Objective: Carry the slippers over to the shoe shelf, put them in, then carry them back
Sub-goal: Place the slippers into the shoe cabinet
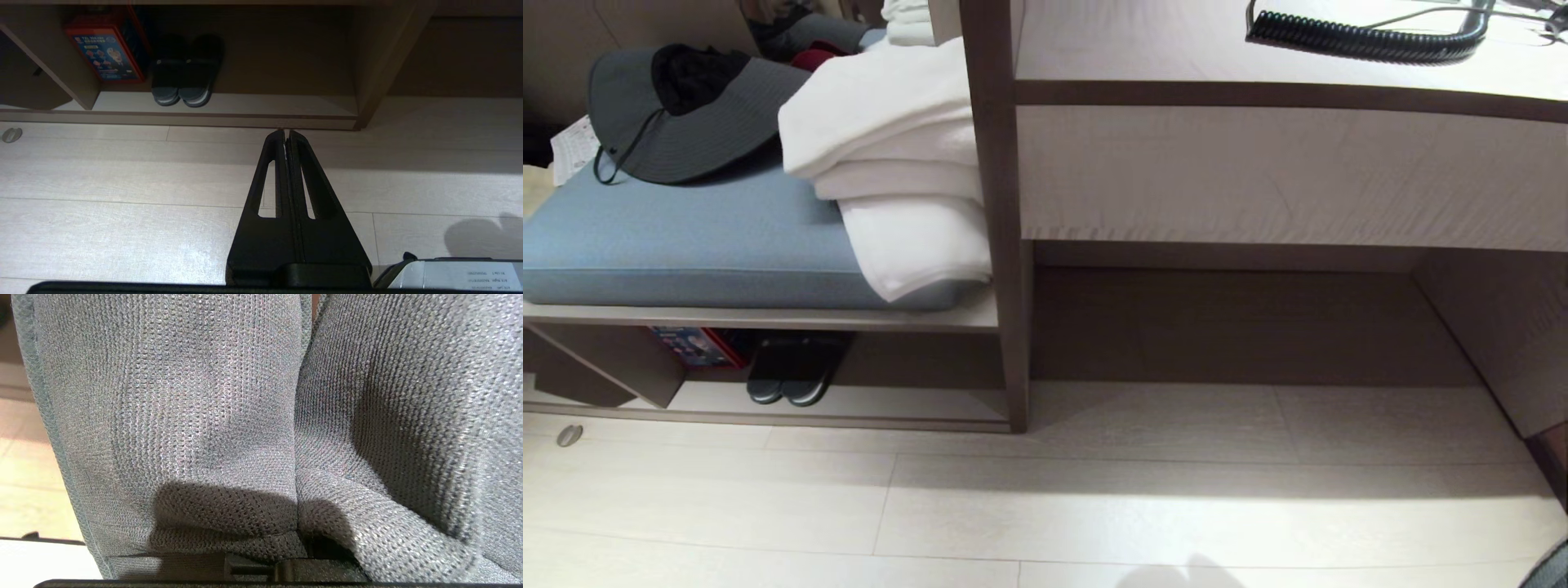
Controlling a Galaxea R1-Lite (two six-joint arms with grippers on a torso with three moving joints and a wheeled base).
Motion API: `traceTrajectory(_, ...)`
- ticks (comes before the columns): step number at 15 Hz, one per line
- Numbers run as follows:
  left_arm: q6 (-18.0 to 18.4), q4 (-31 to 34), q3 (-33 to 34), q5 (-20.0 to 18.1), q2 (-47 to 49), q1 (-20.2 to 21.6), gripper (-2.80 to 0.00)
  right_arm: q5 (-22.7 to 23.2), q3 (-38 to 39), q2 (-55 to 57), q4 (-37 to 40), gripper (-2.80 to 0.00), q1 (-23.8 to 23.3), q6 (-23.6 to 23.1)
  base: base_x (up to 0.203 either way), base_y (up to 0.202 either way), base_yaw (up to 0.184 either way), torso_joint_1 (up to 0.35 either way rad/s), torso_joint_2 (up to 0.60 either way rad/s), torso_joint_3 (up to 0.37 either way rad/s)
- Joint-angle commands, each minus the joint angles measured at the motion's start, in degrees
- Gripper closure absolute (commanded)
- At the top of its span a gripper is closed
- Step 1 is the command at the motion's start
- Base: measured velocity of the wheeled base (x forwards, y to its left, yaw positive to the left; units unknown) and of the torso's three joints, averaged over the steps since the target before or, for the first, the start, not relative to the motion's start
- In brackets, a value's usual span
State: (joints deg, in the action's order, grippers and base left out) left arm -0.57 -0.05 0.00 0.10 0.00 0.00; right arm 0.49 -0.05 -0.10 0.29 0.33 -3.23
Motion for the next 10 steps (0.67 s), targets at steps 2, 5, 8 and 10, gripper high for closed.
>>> traceTrajectory(2,0.0,0.0,0.0,0.0,0.0,0.0,0.0,-0.2,0.0,0.1,0.0,0.0,0.0,0.3,0.0,0.0,0.0,0.003,0.0,0.203)
traceTrajectory(5,-0.1,0.0,0.1,0.0,0.0,0.0,0.0,-0.3,0.0,0.1,0.0,0.0,0.0,1.0,0.0,0.0,0.0,0.004,0.0,0.207)
traceTrajectory(8,-0.1,0.0,0.1,0.0,0.0,0.1,0.0,-0.4,0.0,0.1,-0.1,0.0,0.0,1.0,0.0,0.0,0.0,0.002,0.0,0.203)
traceTrajectory(10,-0.1,0.0,0.1,0.0,0.0,0.0,0.0,-0.7,0.0,0.1,-0.2,0.0,0.0,1.1,0.0,0.0,0.0,0.002,0.0,0.203)
